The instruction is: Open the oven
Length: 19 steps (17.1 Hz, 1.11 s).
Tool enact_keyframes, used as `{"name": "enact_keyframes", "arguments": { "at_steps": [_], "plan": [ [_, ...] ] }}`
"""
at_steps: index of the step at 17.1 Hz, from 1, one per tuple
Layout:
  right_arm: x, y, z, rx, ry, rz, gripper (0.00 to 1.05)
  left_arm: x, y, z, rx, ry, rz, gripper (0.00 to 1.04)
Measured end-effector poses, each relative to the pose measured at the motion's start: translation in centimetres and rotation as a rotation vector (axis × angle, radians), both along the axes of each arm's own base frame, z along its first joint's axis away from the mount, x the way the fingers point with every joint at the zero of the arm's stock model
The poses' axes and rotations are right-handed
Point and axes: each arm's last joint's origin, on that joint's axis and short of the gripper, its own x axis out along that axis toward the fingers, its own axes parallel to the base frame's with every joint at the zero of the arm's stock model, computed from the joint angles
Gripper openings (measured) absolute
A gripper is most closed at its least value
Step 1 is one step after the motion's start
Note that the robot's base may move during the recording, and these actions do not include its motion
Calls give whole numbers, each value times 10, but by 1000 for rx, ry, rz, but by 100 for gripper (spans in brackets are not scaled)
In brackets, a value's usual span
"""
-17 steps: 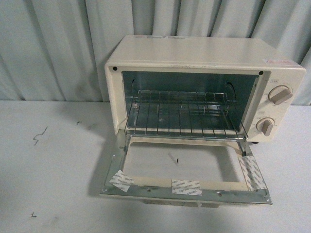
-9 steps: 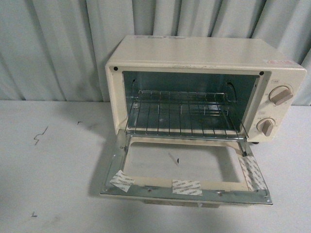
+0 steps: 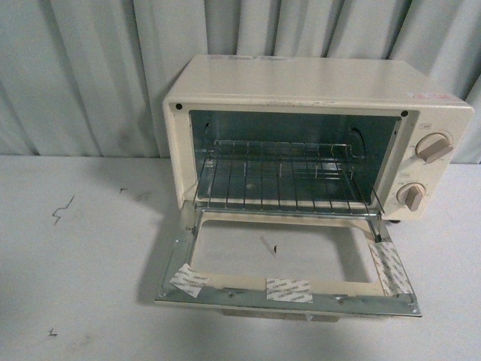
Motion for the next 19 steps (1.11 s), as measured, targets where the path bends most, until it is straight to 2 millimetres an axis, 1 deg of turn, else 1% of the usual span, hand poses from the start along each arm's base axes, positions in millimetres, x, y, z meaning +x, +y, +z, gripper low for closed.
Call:
{"name": "enact_keyframes", "arguments": {
  "at_steps": [19],
  "plan": [
    [0,0,0,0,0,0,98,0,0,0,0,0,0,98]
  ]
}}
